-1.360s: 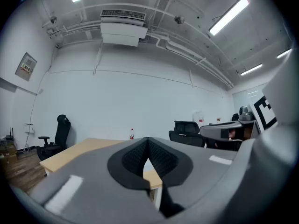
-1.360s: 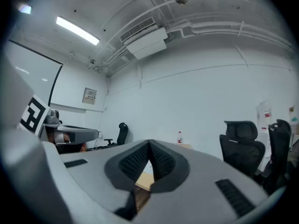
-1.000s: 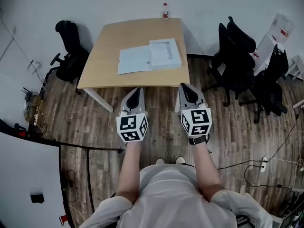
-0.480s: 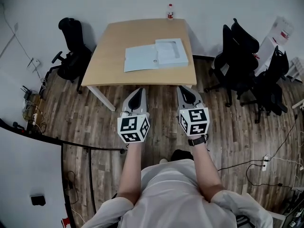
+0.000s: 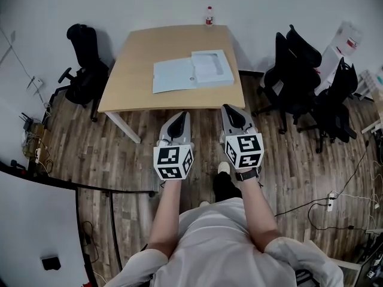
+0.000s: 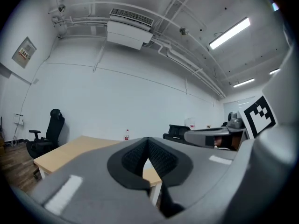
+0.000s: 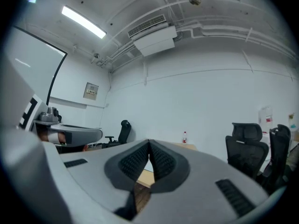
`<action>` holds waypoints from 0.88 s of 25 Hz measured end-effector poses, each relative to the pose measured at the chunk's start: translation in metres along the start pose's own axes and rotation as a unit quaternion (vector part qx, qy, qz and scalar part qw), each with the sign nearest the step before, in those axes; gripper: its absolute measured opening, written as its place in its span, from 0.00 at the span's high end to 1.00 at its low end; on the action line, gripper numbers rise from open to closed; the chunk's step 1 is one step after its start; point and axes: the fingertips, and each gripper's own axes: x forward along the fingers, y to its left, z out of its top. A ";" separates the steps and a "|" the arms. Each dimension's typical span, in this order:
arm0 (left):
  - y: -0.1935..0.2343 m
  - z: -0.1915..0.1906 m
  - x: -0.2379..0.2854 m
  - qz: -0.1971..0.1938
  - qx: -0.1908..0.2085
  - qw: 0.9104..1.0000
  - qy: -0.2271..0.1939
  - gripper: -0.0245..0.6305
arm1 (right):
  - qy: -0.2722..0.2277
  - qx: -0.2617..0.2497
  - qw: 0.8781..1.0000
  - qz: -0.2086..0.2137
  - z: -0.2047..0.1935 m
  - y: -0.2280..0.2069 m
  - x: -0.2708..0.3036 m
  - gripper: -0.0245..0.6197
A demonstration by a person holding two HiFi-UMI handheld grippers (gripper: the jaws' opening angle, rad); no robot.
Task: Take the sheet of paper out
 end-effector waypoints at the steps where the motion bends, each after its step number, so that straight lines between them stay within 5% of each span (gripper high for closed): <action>1: 0.001 -0.001 0.003 -0.002 -0.004 1.000 0.000 0.95 | 0.005 -0.002 1.000 -0.002 -0.003 0.000 0.002 0.94; 22: 0.059 -0.025 0.129 0.029 -0.022 0.999 0.013 0.95 | 0.030 0.001 0.999 0.024 -0.030 -0.061 0.125 0.94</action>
